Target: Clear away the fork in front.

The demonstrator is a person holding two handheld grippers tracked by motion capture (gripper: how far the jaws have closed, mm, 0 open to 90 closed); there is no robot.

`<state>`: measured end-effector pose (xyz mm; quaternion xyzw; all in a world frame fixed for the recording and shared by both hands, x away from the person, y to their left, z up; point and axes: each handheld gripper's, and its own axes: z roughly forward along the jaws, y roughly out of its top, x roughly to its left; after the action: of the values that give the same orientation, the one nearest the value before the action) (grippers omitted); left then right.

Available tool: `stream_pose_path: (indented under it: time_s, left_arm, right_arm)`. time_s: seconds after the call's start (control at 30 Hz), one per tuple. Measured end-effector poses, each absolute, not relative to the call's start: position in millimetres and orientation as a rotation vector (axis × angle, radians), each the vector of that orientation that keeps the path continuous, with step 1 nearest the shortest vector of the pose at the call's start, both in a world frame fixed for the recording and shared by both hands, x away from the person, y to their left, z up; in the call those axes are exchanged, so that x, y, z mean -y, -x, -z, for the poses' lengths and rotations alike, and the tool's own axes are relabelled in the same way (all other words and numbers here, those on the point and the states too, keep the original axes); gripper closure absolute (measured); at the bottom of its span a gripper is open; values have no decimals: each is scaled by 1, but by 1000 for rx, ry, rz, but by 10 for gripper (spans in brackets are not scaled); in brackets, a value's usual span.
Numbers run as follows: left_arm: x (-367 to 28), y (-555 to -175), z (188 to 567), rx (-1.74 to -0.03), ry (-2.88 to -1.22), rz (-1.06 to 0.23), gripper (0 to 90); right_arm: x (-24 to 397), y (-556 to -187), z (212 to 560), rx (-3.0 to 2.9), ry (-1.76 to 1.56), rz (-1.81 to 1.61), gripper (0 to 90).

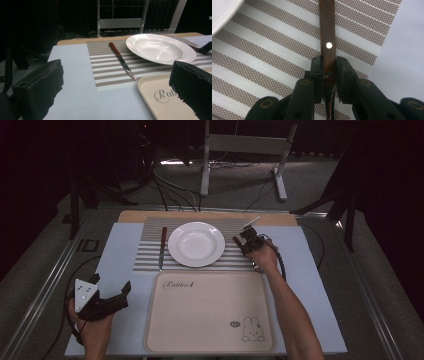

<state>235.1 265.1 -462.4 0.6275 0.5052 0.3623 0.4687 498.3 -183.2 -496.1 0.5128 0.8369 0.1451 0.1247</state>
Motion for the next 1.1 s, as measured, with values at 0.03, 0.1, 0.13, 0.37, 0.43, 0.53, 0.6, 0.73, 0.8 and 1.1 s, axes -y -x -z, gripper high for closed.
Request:
stream_pose_path:
  time_s: [0.03,0.1,0.13,0.37,0.43,0.53,0.6,0.73,0.8,1.1]
  left_arm:
    - [-265,-235,462,-1239,-1539,-888,0]
    - [-265,-236,463,-1243,-1537,-886,0]
    - [-265,-236,463,-1243,-1537,-886,0]
    - [-264,-236,463,-1239,-1546,-889,0]
    - [-263,-237,463,-1239,-1549,-887,0]
    - [-262,-238,464,-1239,-1551,-881,0]
    - [-260,-239,464,-1230,-1563,-880,0]
    - [-256,-239,463,-1215,-1576,-879,0]
    - [-253,-240,462,-1202,-1588,-877,0]
    - [-235,-243,453,-1124,-1614,-846,0]
  right_arm:
    - [183,-496,496,-2426,-1475,-425,778]
    - [185,-494,495,-2411,-1470,-461,778]
    - [186,-493,493,-2402,-1470,-474,778]
    - [199,-485,472,-2332,-1479,-650,778]
    - [202,-478,462,-2300,-1460,-734,778]
    - [203,-472,456,-2276,-1437,-785,778]
    - [204,-464,450,-2254,-1398,-841,778]
    - [203,-453,443,-2233,-1361,-902,778]
    - [203,-451,441,-2224,-1352,-917,778]
    - [200,-430,429,-2191,-1318,-1071,777]
